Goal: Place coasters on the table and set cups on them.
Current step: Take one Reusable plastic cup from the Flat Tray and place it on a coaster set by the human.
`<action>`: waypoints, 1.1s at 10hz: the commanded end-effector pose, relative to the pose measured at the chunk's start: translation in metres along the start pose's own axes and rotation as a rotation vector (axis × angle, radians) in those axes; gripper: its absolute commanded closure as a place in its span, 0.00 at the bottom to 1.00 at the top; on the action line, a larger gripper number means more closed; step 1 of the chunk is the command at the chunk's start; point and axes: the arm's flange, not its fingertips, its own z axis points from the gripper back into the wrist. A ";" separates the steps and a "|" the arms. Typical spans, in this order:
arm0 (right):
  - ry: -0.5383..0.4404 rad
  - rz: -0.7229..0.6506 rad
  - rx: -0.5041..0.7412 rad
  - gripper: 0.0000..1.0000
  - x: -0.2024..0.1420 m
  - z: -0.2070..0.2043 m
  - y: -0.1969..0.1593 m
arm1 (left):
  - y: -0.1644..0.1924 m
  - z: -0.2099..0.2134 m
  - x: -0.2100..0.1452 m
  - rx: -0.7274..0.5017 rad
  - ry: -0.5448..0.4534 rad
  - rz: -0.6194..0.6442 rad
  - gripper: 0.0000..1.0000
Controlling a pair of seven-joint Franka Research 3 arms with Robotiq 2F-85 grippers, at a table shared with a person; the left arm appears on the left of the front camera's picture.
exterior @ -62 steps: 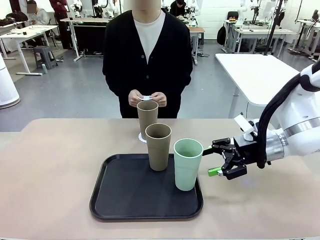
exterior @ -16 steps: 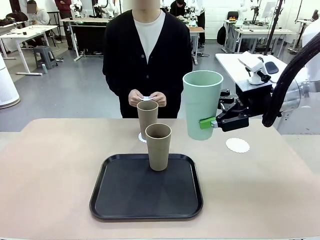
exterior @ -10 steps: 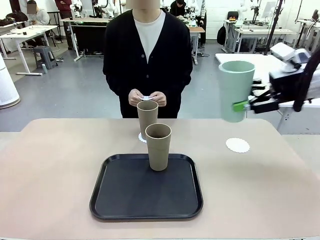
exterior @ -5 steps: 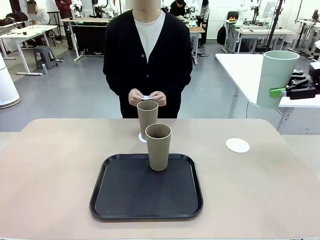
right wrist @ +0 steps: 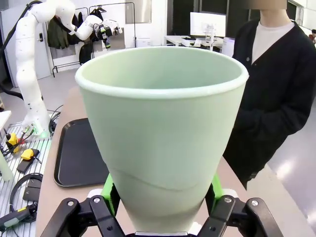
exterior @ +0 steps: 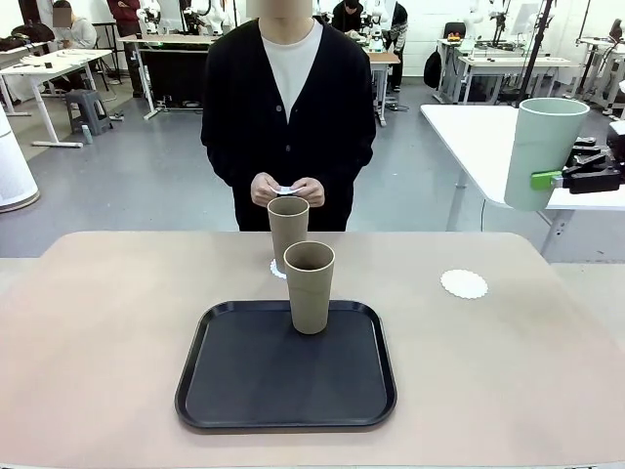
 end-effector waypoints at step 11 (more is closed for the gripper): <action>-0.009 0.051 0.162 0.19 -0.109 -0.040 -0.063 | -0.002 -0.001 0.000 -0.001 0.003 -0.003 0.00</action>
